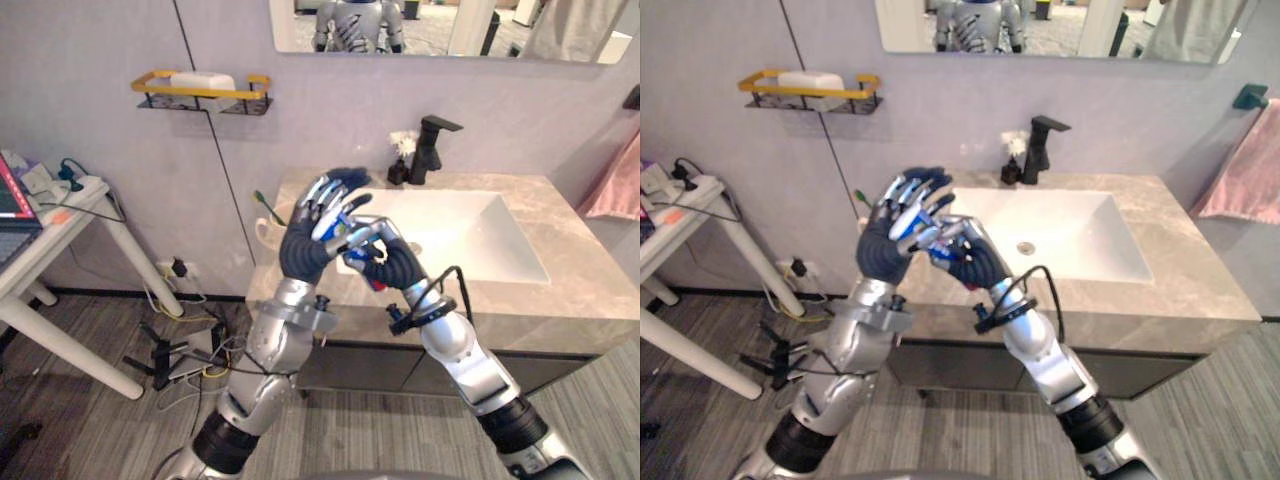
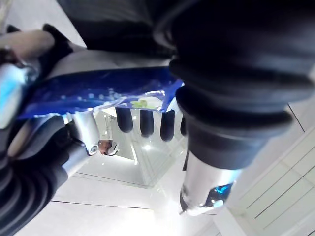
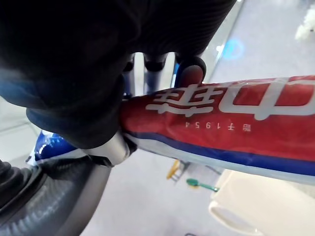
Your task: Organize washtable
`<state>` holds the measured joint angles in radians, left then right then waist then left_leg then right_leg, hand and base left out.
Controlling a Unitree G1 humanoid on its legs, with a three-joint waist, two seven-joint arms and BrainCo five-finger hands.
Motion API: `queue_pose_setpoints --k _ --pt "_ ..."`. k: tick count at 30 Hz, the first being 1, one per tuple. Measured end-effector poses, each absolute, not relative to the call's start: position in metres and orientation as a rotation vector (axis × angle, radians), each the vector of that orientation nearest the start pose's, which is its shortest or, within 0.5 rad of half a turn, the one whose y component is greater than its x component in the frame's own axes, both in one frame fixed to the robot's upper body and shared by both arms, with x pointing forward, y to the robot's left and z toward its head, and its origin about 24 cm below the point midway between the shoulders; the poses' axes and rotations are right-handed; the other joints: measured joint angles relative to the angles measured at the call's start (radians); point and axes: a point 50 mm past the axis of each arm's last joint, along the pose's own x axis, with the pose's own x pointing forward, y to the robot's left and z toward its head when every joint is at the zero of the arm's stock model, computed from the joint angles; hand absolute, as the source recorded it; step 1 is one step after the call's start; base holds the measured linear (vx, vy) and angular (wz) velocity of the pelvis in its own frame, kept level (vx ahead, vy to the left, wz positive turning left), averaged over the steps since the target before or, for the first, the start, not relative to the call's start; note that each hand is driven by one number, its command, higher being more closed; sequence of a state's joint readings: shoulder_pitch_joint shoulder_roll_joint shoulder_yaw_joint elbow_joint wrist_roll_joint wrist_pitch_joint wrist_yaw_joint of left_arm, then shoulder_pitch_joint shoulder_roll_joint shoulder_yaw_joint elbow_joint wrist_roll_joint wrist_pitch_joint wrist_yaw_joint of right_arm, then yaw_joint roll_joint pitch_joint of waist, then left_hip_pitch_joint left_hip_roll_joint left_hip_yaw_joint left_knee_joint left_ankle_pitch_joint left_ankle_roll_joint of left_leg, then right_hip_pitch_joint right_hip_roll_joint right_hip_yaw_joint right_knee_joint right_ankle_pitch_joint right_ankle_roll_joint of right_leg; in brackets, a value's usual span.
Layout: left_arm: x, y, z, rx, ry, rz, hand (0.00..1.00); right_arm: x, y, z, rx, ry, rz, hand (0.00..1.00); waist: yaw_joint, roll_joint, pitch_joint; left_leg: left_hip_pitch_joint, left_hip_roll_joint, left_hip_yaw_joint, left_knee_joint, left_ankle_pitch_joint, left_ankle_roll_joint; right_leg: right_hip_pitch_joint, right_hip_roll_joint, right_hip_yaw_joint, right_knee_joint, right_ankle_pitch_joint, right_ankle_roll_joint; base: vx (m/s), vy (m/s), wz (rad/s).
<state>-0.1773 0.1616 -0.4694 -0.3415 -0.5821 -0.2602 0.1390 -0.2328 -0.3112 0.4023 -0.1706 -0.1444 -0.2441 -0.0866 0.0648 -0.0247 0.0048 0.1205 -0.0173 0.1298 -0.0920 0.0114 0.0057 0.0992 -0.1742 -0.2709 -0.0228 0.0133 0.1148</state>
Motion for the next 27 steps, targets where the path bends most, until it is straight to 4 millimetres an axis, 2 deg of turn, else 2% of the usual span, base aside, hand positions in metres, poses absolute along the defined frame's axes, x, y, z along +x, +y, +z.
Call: queue_pose_setpoints --k 14,17,18,19,27 --pt "0.239 0.068 0.165 -0.597 -0.504 -0.45 1.0 0.256 -0.075 0.133 -0.284 -0.585 0.446 1.0 -0.004 -0.005 0.001 0.002 0.0 0.003 0.0 0.0 0.0 0.0 0.0 0.003 0.001 0.0 0.0 0.0 0.0 0.0" --pt "0.24 0.069 0.166 -0.601 -0.516 -0.445 1.0 0.256 -0.073 0.134 -0.27 -0.587 0.443 1.0 -0.01 -0.005 0.001 0.003 0.0 0.006 0.0 0.0 0.0 0.0 0.0 0.005 0.001 0.0 0.0 0.0 0.0 0.0" --pt "0.24 0.07 0.167 -0.602 -0.523 -0.441 1.0 0.256 -0.072 0.135 -0.264 -0.589 0.442 1.0 -0.022 -0.006 0.002 0.004 0.0 0.006 0.0 0.0 0.0 0.0 0.0 0.007 0.002 0.0 0.0 0.0 0.0 0.0" --pt "0.24 0.07 0.167 -0.603 -0.524 -0.44 1.0 0.256 -0.072 0.135 -0.261 -0.589 0.442 0.0 -0.022 -0.007 0.003 0.004 0.0 0.007 0.0 0.0 0.0 0.0 0.0 0.007 0.002 0.0 0.0 0.0 0.0 -0.04" --pt "0.241 0.07 0.17 -0.64 -0.54 -0.417 1.0 0.258 -0.073 0.14 -0.213 -0.602 0.388 0.0 -0.028 -0.01 0.005 0.01 0.0 0.016 -0.001 0.0 0.0 0.0 0.001 0.025 0.002 0.001 0.001 0.0 0.0 -0.03"
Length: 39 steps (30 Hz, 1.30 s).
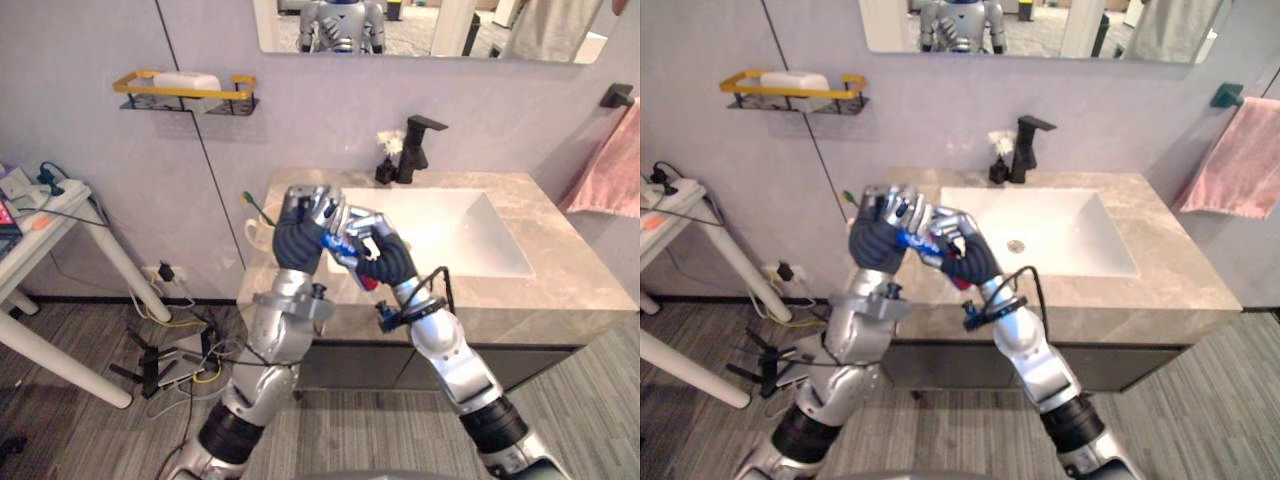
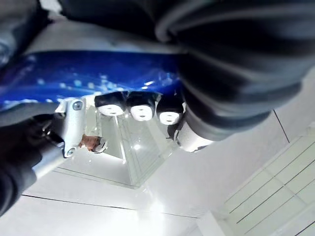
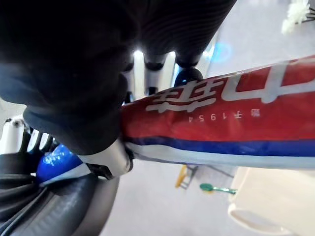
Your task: Organize washtable
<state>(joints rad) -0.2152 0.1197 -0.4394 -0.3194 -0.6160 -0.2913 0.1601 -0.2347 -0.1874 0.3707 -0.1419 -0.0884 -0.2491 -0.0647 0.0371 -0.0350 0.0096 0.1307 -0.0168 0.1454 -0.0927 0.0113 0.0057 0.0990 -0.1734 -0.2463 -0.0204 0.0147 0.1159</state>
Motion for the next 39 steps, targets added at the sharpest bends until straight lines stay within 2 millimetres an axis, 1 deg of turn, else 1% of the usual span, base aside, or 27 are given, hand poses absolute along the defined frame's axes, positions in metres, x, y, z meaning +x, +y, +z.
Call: queue_pose_setpoints --k 4,6,9,11,14,18,21,23,25,26,28,29,30,32,33,34,36,37,38,39 --pt "0.241 0.07 0.171 -0.645 -0.54 -0.406 1.0 0.259 -0.074 0.141 -0.193 -0.606 0.354 0.0 -0.003 0.0 0.0 0.003 0.0 0.009 0.0 0.0 0.0 -0.001 0.001 0.003 0.0 0.002 0.0 -0.02 -0.007 -0.05" --pt "0.242 0.069 0.172 -0.656 -0.54 -0.398 1.0 0.26 -0.075 0.142 -0.187 -0.609 0.334 0.0 -0.009 0.0 0.0 0.004 0.0 0.015 0.0 0.0 0.0 -0.002 0.001 0.006 -0.001 0.004 0.0 -0.02 -0.003 -0.06" --pt "0.242 0.07 0.172 -0.661 -0.543 -0.388 1.0 0.261 -0.077 0.144 -0.209 -0.622 0.296 0.0 -0.02 0.001 0.0 0.004 0.001 0.024 0.0 -0.001 0.0 -0.007 0.002 0.014 -0.001 0.007 0.0 -0.03 0.0 -0.09" --pt "0.244 0.07 0.172 -0.658 -0.542 -0.389 1.0 0.262 -0.079 0.145 -0.22 -0.63 0.266 0.0 -0.02 0.001 0.001 0.004 0.003 0.037 0.0 -0.001 0.0 -0.015 0.004 0.03 -0.001 0.01 -0.002 -0.04 -0.002 -0.2" --pt "0.246 0.068 0.175 -0.645 -0.55 -0.388 1.0 0.264 -0.088 0.148 -0.243 -0.644 0.213 0.0 -0.024 0.004 0.002 0.006 0.003 0.046 0.0 -0.001 0.0 -0.017 0.005 0.035 -0.001 0.013 -0.001 -0.02 -0.002 -0.09" --pt "0.249 0.071 0.183 -0.617 -0.595 -0.375 1.0 0.262 -0.101 0.162 -0.242 -0.695 0.152 0.0 -0.024 0.008 0.005 0.009 0.004 0.053 0.0 -0.001 -0.001 -0.019 0.01 0.048 -0.002 0.016 -0.003 -0.02 -0.004 -0.08" --pt "0.252 0.078 0.186 -0.592 -0.623 -0.336 1.0 0.259 -0.127 0.18 -0.185 -0.761 0.026 0.0 -0.024 0.012 0.008 0.01 0.007 0.062 0.0 -0.002 -0.002 -0.022 0.015 0.056 -0.004 0.019 -0.007 -0.02 -0.012 -0.09" --pt "0.254 0.087 0.187 -0.57 -0.641 -0.299 1.0 0.253 -0.154 0.194 -0.146 -0.824 -0.087 0.0 -0.026 0.017 0.01 0.01 0.011 0.071 0.0 -0.002 -0.002 -0.026 0.018 0.061 -0.005 0.021 -0.009 -0.02 -0.018 -0.1" --pt "0.255 0.092 0.188 -0.567 -0.649 -0.28 1.0 0.249 -0.166 0.198 -0.115 -0.841 -0.133 0.0 -0.028 0.018 0.011 0.01 0.014 0.078 0.0 -0.003 -0.003 -0.031 0.021 0.068 -0.006 0.023 -0.01 -0.01 -0.016 -0.13" --pt "0.256 0.094 0.188 -0.566 -0.653 -0.27 1.0 0.245 -0.176 0.197 -0.092 -0.845 -0.168 0.0 -0.03 0.017 0.01 0.01 0.015 0.082 0.0 -0.004 -0.004 -0.031 0.024 0.074 -0.01 0.027 -0.012 -0.01 -0.018 -0.12" --pt "0.256 0.095 0.188 -0.558 -0.655 -0.263 1.0 0.239 -0.186 0.195 -0.094 -0.838 -0.207 0.0 -0.036 0.018 0.01 0.01 0.015 0.09 0.0 -0.005 -0.005 -0.033 0.026 0.082 -0.016 0.03 -0.013 -0.01 -0.013 -0.14" --pt "0.255 0.101 0.186 -0.55 -0.658 -0.24 1.0 0.235 -0.195 0.19 -0.103 -0.82 -0.242 0.0 -0.046 0.019 0.01 0.01 0.016 0.098 0.0 -0.006 -0.007 -0.034 0.029 0.087 -0.018 0.033 -0.014 -0.01 -0.009 -0.13" --pt "0.255 0.104 0.185 -0.543 -0.66 -0.225 1.0 0.234 -0.199 0.188 -0.109 -0.811 -0.258 0.0 -0.052 0.019 0.01 0.011 0.017 0.1 0.0 -0.006 -0.008 -0.034 0.03 0.088 -0.018 0.033 -0.014 -0.01 -0.016 -0.12" --pt "0.255 0.112 0.182 -0.529 -0.66 -0.185 1.0 0.227 -0.213 0.18 -0.136 -0.772 -0.32 0.0 -0.061 0.02 0.01 0.013 0.018 0.104 0.0 -0.008 -0.01 -0.037 0.032 0.093 -0.019 0.033 -0.014 -0.02 -0.017 -0.09" --pt "0.254 0.119 0.18 -0.518 -0.663 -0.154 1.0 0.22 -0.225 0.171 -0.16 -0.729 -0.368 0.0 -0.072 0.023 0.009 0.014 0.019 0.106 0.0 -0.01 -0.013 -0.042 0.034 0.099 -0.019 0.033 -0.014 -0.02 -0.015 -0.13" --pt "0.253 0.123 0.18 -0.515 -0.667 -0.139 1.0 0.217 -0.229 0.167 -0.167 -0.713 -0.385 0.0 -0.075 0.025 0.009 0.014 0.019 0.109 0.0 -0.012 -0.014 -0.045 0.035 0.104 -0.019 0.033 -0.014 -0.02 -0.013 -0.21" --pt "0.248 0.133 0.18 -0.502 -0.689 -0.098 1.0 0.204 -0.243 0.15 -0.204 -0.624 -0.444 0.0 -0.081 0.031 0.009 0.014 0.021 0.126 0.0 -0.017 -0.016 -0.054 0.037 0.12 -0.02 0.033 -0.014 0.0 -0.007 -0.22" --pt "0.246 0.134 0.181 -0.496 -0.696 -0.091 1.0 0.202 -0.246 0.144 -0.213 -0.594 -0.454 0.0 -0.083 0.032 0.008 0.014 0.021 0.128 0.0 -0.017 -0.016 -0.055 0.038 0.122 -0.02 0.033 -0.014 0.01 -0.009 -0.12" --pt "0.244 0.136 0.182 -0.486 -0.708 -0.084 1.0 0.197 -0.251 0.133 -0.225 -0.537 -0.468 0.0 -0.085 0.033 0.008 0.014 0.021 0.13 0.0 -0.019 -0.017 -0.056 0.038 0.125 -0.021 0.033 -0.014 0.01 -0.01 -0.07" --pt "0.242 0.138 0.185 -0.478 -0.724 -0.08 1.0 0.193 -0.256 0.117 -0.231 -0.454 -0.478 0.0 -0.087 0.033 0.007 0.014 0.021 0.133 0.0 -0.02 -0.017 -0.057 0.039 0.128 -0.021 0.034 -0.013 0.01 -0.013 -0.09"
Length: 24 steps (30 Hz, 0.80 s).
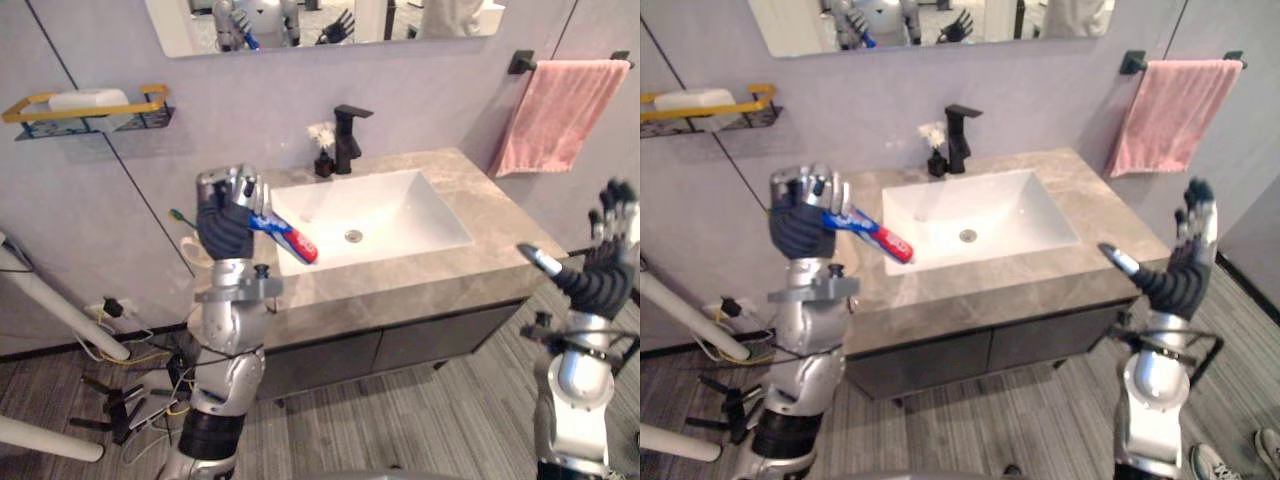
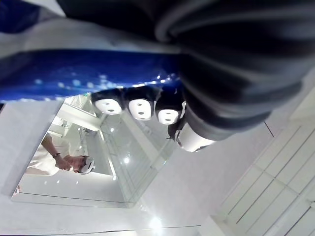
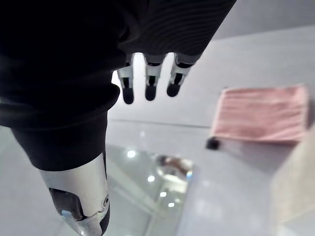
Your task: Organize washtable
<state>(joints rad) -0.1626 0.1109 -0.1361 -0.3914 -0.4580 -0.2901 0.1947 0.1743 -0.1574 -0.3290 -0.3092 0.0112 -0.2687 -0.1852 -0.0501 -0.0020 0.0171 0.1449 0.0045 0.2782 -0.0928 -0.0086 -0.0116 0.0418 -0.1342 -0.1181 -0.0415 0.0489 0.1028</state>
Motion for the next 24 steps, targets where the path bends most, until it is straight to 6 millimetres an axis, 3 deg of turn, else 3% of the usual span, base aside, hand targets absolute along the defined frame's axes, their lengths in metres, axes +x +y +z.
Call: queue_pose_setpoints --k 3,5,8,14,18,24 --pt "0.237 0.145 0.188 -0.449 -0.758 -0.06 1.0 0.186 -0.263 0.077 -0.191 -0.255 -0.475 0.0 -0.009 0.003 -0.001 -0.001 0.001 0.01 0.0 -0.003 0.0 -0.004 0.001 0.009 -0.003 0.002 0.0 0.0 -0.011 -0.08" --pt "0.236 0.152 0.189 -0.419 -0.772 -0.03 1.0 0.173 -0.266 0.04 -0.141 -0.073 -0.466 0.0 -0.018 0.009 -0.006 -0.006 0.0 0.011 0.0 -0.006 0.0 -0.004 0.001 0.01 -0.015 0.008 0.002 0.0 -0.013 -0.04" --pt "0.236 0.162 0.19 -0.405 -0.786 0.01 1.0 0.154 -0.265 0.001 -0.087 0.124 -0.437 0.0 -0.023 0.016 -0.009 -0.011 0.0 0.014 0.0 -0.008 0.0 -0.009 0.001 0.012 -0.017 0.008 0.001 0.0 -0.006 -0.01" --pt "0.237 0.171 0.201 -0.305 -0.839 0.04 1.0 0.123 -0.255 -0.066 0.006 0.445 -0.378 0.0 -0.023 0.016 -0.009 -0.017 0.0 0.012 0.0 -0.009 0.0 -0.013 0.001 0.011 -0.017 0.008 0.001 0.0 0.0 0.0" --pt "0.243 0.177 0.216 -0.192 -0.901 0.063 1.0 0.098 -0.249 -0.1 0.077 0.633 -0.394 0.0 -0.019 0.017 -0.009 -0.02 0.004 0.005 0.0 -0.009 0.0 -0.012 -0.002 0.007 -0.017 0.008 0.001 -0.02 -0.026 0.05" --pt "0.262 0.182 0.228 -0.089 -0.907 0.08 1.0 0.077 -0.244 -0.121 0.121 0.762 -0.418 0.0 -0.022 0.016 -0.009 -0.026 -0.002 -0.004 0.0 -0.008 0.001 -0.011 -0.009 0.001 -0.017 0.008 0.002 -0.01 -0.009 0.04"
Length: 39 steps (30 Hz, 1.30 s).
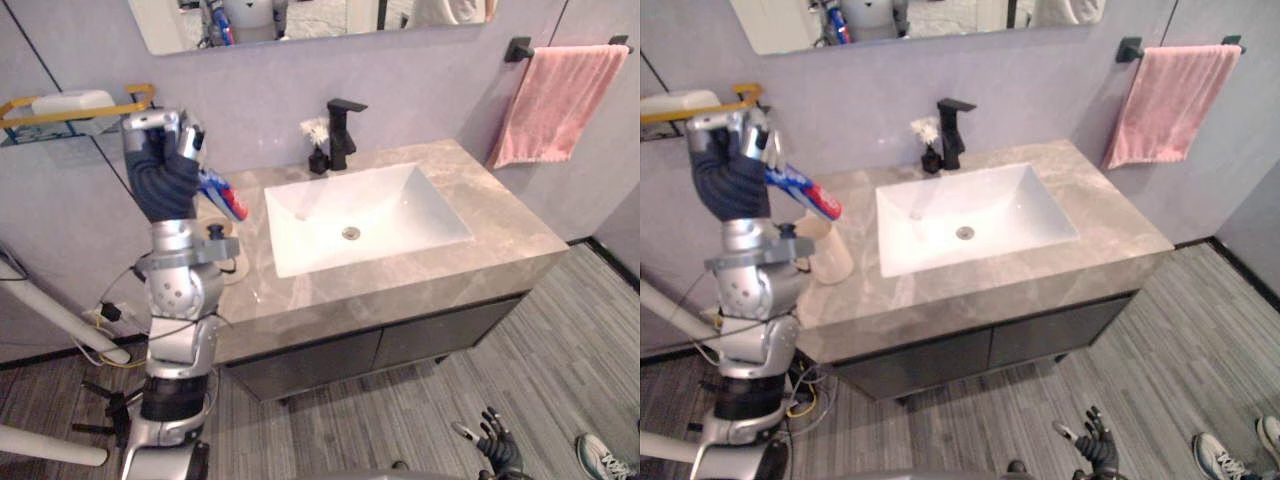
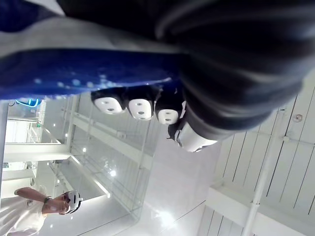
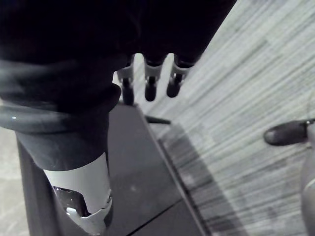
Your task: Organize washtable
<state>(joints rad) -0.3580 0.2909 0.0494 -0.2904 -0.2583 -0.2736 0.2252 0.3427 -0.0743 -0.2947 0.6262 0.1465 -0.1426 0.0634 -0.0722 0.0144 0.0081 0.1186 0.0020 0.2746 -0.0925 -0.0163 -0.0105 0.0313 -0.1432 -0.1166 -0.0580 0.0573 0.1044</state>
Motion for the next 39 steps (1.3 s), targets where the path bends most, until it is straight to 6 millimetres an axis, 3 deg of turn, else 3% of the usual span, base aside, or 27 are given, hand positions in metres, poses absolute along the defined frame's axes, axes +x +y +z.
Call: queue_pose_setpoints --k 11,17,31,39 --pt "0.291 0.193 0.243 0.024 -0.88 0.115 1.0 0.073 -0.231 -0.135 0.14 0.852 -0.372 0.0 0.006 -0.01 0.005 -0.01 -0.001 -0.029 0.005 0.001 0.0 0.008 -0.003 -0.022 0.0 -0.002 0.0 -0.02 -0.026 0.08" --pt "0.297 0.203 0.251 0.082 -0.874 0.137 1.0 0.073 -0.228 -0.136 0.138 0.858 -0.356 0.0 0.004 -0.034 0.02 -0.02 -0.003 -0.033 0.006 0.001 0.001 0.0 -0.005 -0.024 0.002 -0.003 0.001 -0.01 -0.008 0.01" --pt "0.307 0.211 0.238 0.054 -0.797 0.161 1.0 0.069 -0.224 -0.141 0.149 0.89 -0.351 0.0 0.003 -0.039 0.023 -0.025 -0.005 -0.054 0.005 0.001 0.001 0.005 -0.009 -0.047 0.003 -0.014 0.0 -0.01 -0.025 0.05" --pt "0.313 0.22 0.213 0.07 -0.686 0.192 1.0 0.069 -0.224 -0.141 0.145 0.892 -0.351 0.0 0.0 -0.039 0.023 -0.008 -0.004 -0.054 0.001 0.001 0.001 0.016 -0.006 -0.065 0.001 -0.018 -0.006 -0.04 -0.031 0.0"
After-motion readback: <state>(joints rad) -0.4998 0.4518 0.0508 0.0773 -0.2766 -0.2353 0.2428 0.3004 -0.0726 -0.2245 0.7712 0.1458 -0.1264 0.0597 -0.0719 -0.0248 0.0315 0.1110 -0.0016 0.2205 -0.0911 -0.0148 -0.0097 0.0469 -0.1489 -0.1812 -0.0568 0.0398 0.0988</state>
